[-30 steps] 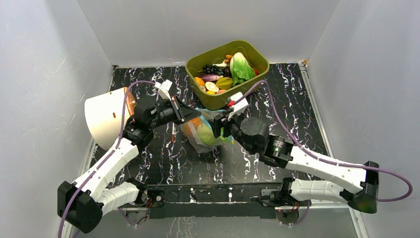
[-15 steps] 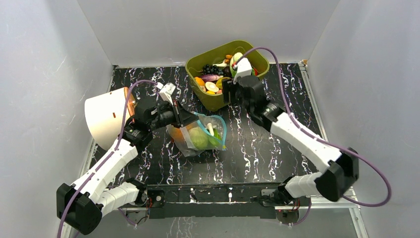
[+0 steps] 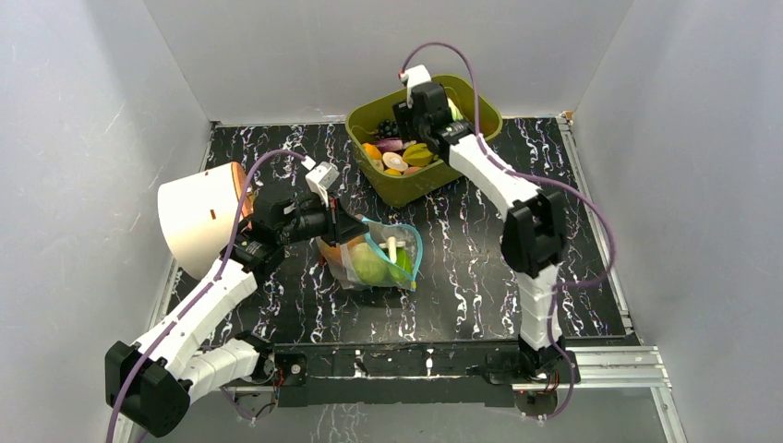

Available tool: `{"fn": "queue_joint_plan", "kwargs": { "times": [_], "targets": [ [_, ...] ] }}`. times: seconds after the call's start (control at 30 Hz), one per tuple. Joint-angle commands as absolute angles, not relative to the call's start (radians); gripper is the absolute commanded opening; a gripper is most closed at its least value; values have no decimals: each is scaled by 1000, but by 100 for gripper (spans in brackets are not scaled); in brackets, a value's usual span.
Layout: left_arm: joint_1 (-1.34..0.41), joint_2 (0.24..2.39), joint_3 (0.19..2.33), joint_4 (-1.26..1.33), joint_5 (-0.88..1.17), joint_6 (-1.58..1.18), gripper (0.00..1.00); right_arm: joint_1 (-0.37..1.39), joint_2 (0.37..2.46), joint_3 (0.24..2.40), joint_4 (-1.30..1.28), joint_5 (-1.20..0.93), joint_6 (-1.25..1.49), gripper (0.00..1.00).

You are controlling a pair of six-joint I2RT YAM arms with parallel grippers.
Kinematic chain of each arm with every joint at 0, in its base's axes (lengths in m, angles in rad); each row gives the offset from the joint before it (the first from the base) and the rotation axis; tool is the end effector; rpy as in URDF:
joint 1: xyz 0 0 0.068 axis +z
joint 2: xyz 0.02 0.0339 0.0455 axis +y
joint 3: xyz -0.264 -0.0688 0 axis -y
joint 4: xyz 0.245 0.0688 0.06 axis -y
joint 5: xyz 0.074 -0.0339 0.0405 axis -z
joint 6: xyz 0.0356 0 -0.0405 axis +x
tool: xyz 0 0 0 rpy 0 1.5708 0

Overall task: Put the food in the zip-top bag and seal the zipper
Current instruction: Move the bin to the center of the board.

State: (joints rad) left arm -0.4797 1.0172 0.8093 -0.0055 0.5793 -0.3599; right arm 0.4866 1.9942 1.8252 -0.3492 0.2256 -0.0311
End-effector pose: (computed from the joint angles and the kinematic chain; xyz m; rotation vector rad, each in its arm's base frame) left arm 0.1993 -0.1256 0.3242 0.5508 1.8075 -1.1039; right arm 0.4231 0.2148 0.3183 -0.3982 2.0363 0.0431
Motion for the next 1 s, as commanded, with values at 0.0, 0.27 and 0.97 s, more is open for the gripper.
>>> {"fn": "queue_joint_plan", "kwargs": {
  "times": [0.0,0.27,0.97],
  "targets": [
    [-476,978,830,19,620,-289,0,440,2199,2175,-406,208,-156,61],
    [-483,972,808,10,628,-278,0,415,2385,2351,-340,222,-285,62],
    [-484,967,857,-59,530,-264,0,385,2199,2160,-409,210,28,58]
  ]
}}
